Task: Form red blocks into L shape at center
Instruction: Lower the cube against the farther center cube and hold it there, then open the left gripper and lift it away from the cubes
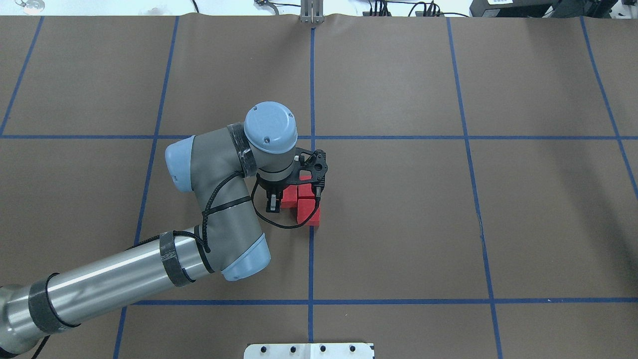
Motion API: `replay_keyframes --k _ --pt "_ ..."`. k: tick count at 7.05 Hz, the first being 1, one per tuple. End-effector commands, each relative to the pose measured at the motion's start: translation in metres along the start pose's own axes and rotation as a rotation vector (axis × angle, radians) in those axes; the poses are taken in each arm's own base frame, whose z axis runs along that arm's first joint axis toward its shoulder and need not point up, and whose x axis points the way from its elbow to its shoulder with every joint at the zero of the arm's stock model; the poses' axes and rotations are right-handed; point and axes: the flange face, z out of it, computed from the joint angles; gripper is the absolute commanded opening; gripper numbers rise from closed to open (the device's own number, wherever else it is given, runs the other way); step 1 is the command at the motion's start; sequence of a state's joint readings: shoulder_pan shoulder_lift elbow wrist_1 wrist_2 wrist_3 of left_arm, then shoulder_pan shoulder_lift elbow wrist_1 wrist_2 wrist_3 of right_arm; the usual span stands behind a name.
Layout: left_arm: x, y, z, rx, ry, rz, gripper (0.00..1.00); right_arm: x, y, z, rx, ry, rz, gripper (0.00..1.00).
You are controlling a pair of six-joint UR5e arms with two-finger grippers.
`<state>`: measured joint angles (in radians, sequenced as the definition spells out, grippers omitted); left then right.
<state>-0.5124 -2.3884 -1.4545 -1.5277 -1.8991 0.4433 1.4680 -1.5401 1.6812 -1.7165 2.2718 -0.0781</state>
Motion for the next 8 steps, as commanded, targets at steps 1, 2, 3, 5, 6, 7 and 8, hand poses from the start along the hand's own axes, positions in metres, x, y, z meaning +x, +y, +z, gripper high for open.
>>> replay_keyframes --k 1,2,3,5,6,7,8 --pt "-0.001 0.003 0.006 -0.011 -0.005 0.000 0.76 0.000 0.000 0.000 0.000 0.000 0.000 0.99" --pt "-0.002 0.002 0.005 -0.008 -0.019 0.002 0.78 0.000 0.000 0.001 -0.001 0.000 0.001 0.99" --pt "-0.002 0.002 0.004 -0.007 -0.021 0.001 0.85 0.000 0.000 0.001 -0.001 0.000 0.001 0.99" --pt "-0.004 0.002 -0.001 0.002 -0.027 0.002 1.00 0.001 0.000 0.001 -0.002 0.000 0.002 0.99" --pt "-0.008 0.005 -0.007 0.006 -0.037 0.005 1.00 0.001 -0.001 0.001 -0.001 0.000 0.001 0.99" --pt "-0.010 0.005 -0.017 0.018 -0.049 0.009 1.00 0.000 -0.001 0.000 0.000 0.000 0.000 0.99" --pt "-0.010 0.008 -0.032 0.037 -0.063 0.011 1.00 0.000 -0.001 0.000 0.000 0.000 0.000 0.99"
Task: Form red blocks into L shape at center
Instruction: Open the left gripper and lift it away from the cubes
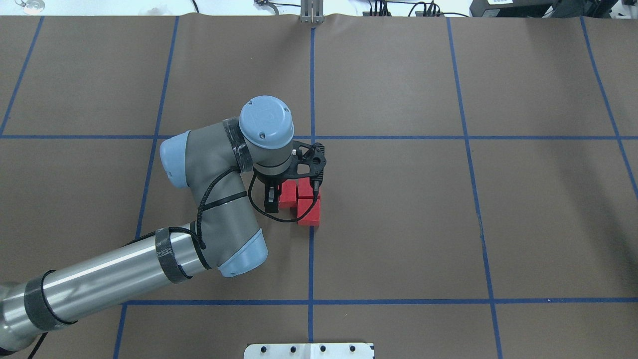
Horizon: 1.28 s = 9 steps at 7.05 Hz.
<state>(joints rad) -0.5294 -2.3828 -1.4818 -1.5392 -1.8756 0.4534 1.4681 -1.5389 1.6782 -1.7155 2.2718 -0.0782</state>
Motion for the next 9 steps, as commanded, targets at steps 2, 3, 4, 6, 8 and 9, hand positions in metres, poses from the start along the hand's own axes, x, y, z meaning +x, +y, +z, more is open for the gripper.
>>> replay_keyframes --k 2,3,4,6,8,9 --pt "-0.010 0.008 -0.048 0.050 -0.047 -0.007 1.00 0.000 0.000 0.000 0.001 0.000 -0.001 0.99" --pt "-0.031 0.028 -0.060 0.047 -0.071 -0.050 1.00 0.000 0.000 0.000 0.001 0.000 -0.001 0.99" --pt "-0.057 0.069 -0.061 0.013 -0.086 -0.127 1.00 0.000 0.001 0.000 -0.001 0.000 0.000 0.99" --pt "-0.081 0.192 -0.063 -0.015 -0.103 -0.518 1.00 0.002 0.001 0.003 -0.005 0.000 0.004 0.99" --pt "-0.060 0.316 -0.083 -0.005 -0.072 -0.914 1.00 0.005 0.002 0.005 -0.009 -0.001 0.010 0.99" --pt "-0.060 0.393 -0.085 -0.036 -0.049 -1.021 1.00 0.006 0.003 0.007 -0.015 -0.001 0.011 0.99"
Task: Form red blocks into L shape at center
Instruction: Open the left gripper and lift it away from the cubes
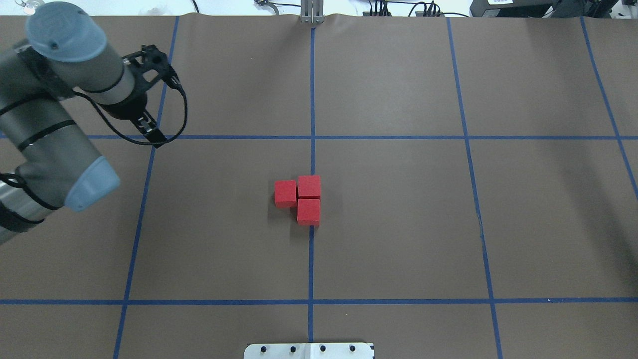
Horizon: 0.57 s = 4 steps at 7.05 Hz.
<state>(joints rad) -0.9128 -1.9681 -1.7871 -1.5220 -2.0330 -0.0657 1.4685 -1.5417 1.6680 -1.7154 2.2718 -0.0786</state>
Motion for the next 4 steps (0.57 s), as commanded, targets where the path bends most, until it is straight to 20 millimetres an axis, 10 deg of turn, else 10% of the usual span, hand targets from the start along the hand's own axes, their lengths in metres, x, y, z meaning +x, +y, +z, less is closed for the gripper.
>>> replay_keyframes --k 1,4 --pt "-0.121 0.124 -0.007 -0.069 0.047 -0.314 1.00 0.003 0.003 0.003 -0.008 -0.001 0.007 0.99" --pt "-0.267 0.300 -0.065 -0.047 -0.064 -0.566 1.00 0.022 0.015 -0.003 0.006 0.001 0.036 0.99"
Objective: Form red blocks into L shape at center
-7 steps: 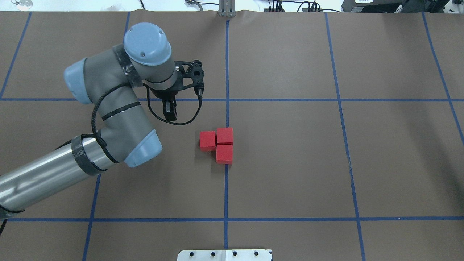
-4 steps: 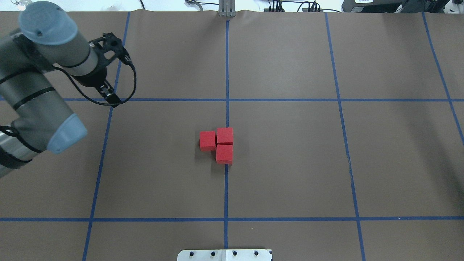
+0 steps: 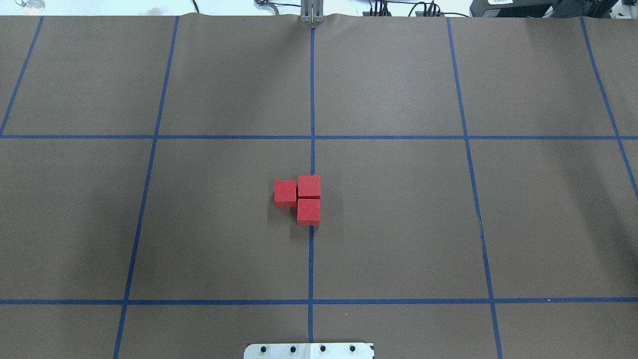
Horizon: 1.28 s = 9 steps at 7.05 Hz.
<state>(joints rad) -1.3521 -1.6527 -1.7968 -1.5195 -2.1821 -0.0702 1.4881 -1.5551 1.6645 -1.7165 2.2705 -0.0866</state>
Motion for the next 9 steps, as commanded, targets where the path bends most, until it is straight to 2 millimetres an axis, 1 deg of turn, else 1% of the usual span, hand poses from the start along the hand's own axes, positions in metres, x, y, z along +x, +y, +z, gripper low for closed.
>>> replay_keyframes --k 1,2,3,4,5,6,8,9 --pt "-0.133 0.069 -0.011 -0.006 -0.033 -0.105 1.00 0.018 0.011 -0.006 0.014 0.000 0.033 0.99" --pt "-0.175 0.117 -0.004 -0.023 -0.030 -0.137 1.00 0.022 0.012 -0.010 0.022 0.000 0.042 0.99" --pt "-0.194 0.145 -0.010 -0.012 -0.032 -0.156 1.00 0.025 0.013 -0.012 0.027 0.000 0.048 0.99" --pt "-0.196 0.150 -0.012 -0.009 -0.032 -0.177 1.00 0.025 0.013 -0.012 0.026 0.002 0.048 0.99" --pt "-0.190 0.144 -0.020 0.009 -0.041 -0.161 1.00 0.026 0.015 -0.011 0.025 0.001 0.049 0.99" --pt "-0.187 0.140 -0.023 0.021 -0.044 -0.137 1.00 0.027 0.017 -0.010 0.023 0.000 0.053 0.99" --pt "-0.189 0.138 -0.021 0.055 -0.054 -0.112 1.00 0.026 0.016 -0.011 0.024 0.001 0.055 0.99" --pt "-0.188 0.143 -0.016 0.043 -0.048 -0.122 1.00 0.026 0.016 -0.011 0.024 0.000 0.055 0.99"
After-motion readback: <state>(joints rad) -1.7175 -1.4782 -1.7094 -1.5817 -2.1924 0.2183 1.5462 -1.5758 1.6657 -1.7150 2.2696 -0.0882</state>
